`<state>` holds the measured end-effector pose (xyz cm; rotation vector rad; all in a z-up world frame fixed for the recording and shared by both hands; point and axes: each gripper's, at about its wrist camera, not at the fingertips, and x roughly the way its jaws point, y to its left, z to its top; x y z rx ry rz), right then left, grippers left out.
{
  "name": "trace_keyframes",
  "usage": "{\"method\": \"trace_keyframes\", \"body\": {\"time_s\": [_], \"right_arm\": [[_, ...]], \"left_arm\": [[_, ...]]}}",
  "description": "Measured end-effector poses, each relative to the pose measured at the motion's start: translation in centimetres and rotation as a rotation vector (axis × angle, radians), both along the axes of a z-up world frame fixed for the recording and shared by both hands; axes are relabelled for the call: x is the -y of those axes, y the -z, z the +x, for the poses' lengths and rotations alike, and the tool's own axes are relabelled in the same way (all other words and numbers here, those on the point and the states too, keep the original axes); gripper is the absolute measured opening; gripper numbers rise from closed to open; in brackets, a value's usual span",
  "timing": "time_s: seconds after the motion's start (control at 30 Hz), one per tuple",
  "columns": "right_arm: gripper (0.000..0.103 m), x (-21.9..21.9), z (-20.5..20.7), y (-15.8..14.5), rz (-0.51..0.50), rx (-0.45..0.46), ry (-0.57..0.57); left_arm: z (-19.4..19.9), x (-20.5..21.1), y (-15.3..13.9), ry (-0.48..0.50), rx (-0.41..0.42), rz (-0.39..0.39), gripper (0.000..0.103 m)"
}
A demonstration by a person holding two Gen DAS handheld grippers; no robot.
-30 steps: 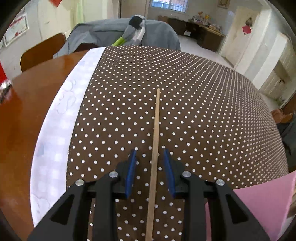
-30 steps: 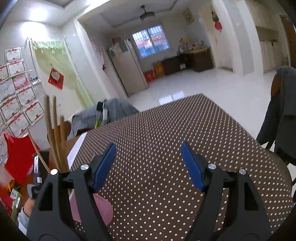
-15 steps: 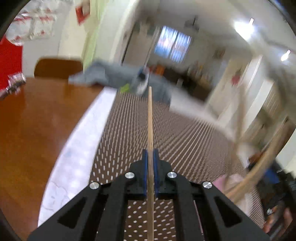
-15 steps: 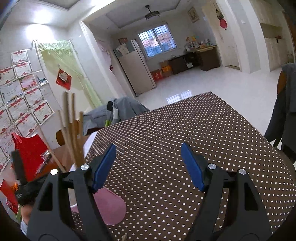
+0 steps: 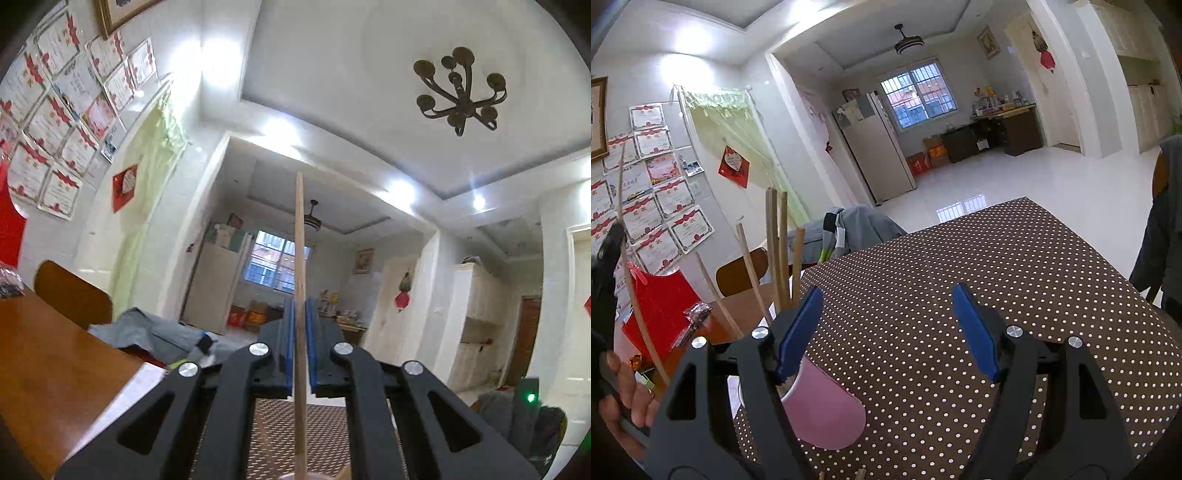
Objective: Organize utensils
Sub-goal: 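Lift the chopstick with the left tool and carry it over the pink cup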
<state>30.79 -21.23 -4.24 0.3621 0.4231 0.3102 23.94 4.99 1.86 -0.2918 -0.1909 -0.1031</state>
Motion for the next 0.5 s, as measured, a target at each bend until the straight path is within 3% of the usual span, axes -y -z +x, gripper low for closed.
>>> {"method": "trace_keyframes", "body": {"time_s": [0.2,0.5], "right_arm": [[0.072,0.0,0.6,0.8,0.012,-0.013,-0.002],[0.072,0.1,1.1,1.8,0.024,-0.032,-0.003]], "left_arm": [[3.1,1.5,1.2,0.011,-0.015,-0.034,0.006],[4.2,3.6,3.9,-0.045,-0.038,0.075,0.006]]}}
